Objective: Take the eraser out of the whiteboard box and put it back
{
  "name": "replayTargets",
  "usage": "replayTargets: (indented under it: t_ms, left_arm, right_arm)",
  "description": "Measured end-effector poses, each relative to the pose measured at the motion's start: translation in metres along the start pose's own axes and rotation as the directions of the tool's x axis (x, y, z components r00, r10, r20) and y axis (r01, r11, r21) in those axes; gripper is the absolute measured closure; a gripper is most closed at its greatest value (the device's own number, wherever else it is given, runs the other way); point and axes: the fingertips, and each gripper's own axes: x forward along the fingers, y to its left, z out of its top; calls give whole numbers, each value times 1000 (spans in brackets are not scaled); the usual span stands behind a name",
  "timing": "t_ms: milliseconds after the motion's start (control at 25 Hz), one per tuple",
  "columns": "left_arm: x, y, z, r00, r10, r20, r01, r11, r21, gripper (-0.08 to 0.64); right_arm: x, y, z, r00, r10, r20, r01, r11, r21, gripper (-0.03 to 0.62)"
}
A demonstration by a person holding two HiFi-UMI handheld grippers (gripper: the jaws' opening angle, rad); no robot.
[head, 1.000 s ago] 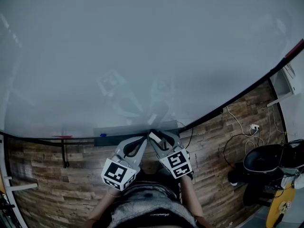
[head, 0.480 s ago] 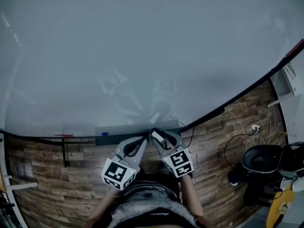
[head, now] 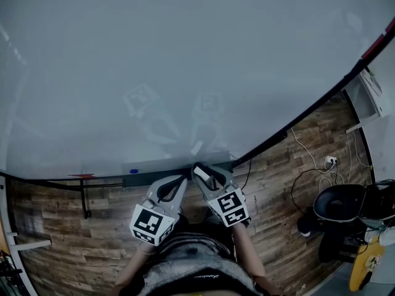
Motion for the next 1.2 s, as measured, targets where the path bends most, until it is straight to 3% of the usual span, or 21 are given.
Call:
replayTargets:
  t_ms: [320, 1200]
  left_arm:
    - [-4, -6, -1, 1000, 1, 6, -1, 1000, 1, 558]
    - [-6, -5, 3, 1000, -2, 27, 2, 1000, -5, 559]
  right_arm:
    - [-4, -1, -6, 1000, -23, 3, 23, 1000, -9, 437]
    - [-26, 4, 34, 998, -17, 56, 19, 999, -37, 439]
